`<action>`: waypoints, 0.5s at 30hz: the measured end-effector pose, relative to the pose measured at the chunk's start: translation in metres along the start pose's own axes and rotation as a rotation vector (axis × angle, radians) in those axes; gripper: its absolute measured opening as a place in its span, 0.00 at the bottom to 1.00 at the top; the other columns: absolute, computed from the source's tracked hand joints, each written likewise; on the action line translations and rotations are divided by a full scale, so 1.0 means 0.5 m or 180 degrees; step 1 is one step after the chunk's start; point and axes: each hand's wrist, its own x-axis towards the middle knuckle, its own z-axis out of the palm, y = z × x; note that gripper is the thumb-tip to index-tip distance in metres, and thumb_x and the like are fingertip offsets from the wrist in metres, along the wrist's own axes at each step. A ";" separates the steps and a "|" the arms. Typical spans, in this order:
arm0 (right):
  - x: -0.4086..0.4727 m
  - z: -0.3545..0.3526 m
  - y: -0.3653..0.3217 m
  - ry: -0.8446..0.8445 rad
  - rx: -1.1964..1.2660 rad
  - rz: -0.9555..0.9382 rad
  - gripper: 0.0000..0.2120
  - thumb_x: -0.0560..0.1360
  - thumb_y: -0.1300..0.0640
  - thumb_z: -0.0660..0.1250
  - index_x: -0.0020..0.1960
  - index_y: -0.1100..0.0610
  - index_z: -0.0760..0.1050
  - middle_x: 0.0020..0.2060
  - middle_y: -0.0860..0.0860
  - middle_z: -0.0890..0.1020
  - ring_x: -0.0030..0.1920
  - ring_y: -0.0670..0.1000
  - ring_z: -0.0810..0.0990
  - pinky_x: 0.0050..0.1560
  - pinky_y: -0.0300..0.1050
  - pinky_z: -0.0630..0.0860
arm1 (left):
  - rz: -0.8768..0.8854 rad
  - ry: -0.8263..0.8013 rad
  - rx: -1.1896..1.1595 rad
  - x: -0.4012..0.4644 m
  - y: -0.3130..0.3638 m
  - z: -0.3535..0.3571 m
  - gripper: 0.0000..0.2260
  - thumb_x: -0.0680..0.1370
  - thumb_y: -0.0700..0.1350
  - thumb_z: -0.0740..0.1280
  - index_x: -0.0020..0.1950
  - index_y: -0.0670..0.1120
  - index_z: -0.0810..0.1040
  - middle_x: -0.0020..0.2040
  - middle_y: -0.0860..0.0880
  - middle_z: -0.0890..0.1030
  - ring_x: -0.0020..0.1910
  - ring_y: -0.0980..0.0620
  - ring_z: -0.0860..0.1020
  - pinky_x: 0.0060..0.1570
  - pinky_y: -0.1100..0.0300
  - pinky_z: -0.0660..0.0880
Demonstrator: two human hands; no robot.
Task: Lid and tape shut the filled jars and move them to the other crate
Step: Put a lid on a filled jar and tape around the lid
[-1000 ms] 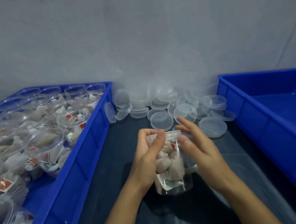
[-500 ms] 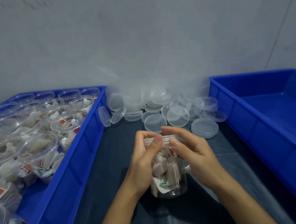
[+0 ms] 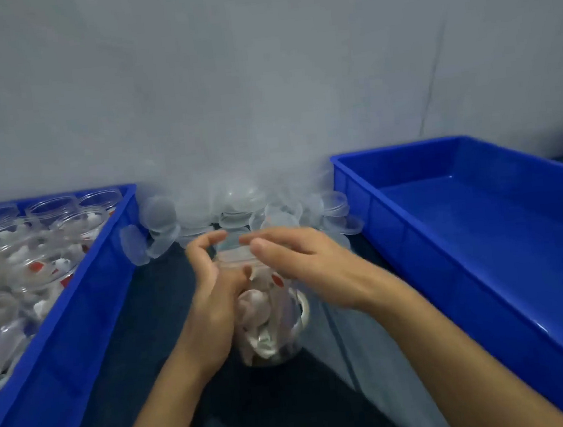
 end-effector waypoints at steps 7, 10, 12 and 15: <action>0.064 -0.185 -0.087 0.0480 -0.1326 0.0337 0.29 0.70 0.33 0.75 0.67 0.44 0.78 0.53 0.43 0.82 0.48 0.41 0.83 0.53 0.43 0.80 | 0.0322 -0.0101 0.0310 0.124 0.055 0.129 0.25 0.81 0.50 0.60 0.76 0.59 0.54 0.64 0.48 0.79 0.55 0.54 0.85 0.49 0.62 0.81; 0.094 -0.273 -0.099 0.1132 -0.1802 0.0312 0.31 0.66 0.31 0.75 0.64 0.45 0.79 0.50 0.43 0.80 0.46 0.40 0.80 0.45 0.40 0.77 | 0.0431 0.0066 0.0891 0.208 0.067 0.181 0.30 0.83 0.52 0.69 0.79 0.57 0.55 0.69 0.49 0.73 0.58 0.54 0.82 0.47 0.62 0.82; 0.119 -0.330 -0.089 0.1496 -0.1911 0.0334 0.33 0.66 0.32 0.74 0.64 0.49 0.79 0.51 0.46 0.80 0.45 0.40 0.79 0.40 0.39 0.74 | 0.0501 0.0193 0.1493 0.271 0.065 0.221 0.31 0.80 0.55 0.74 0.78 0.55 0.62 0.71 0.50 0.71 0.63 0.52 0.78 0.56 0.56 0.79; 0.163 -0.401 -0.048 0.1801 -0.1967 0.0496 0.32 0.68 0.36 0.74 0.66 0.53 0.77 0.54 0.49 0.79 0.47 0.45 0.79 0.38 0.39 0.72 | 0.0468 0.0215 0.1661 0.363 0.047 0.285 0.27 0.80 0.52 0.75 0.76 0.51 0.70 0.69 0.51 0.74 0.58 0.53 0.80 0.52 0.66 0.78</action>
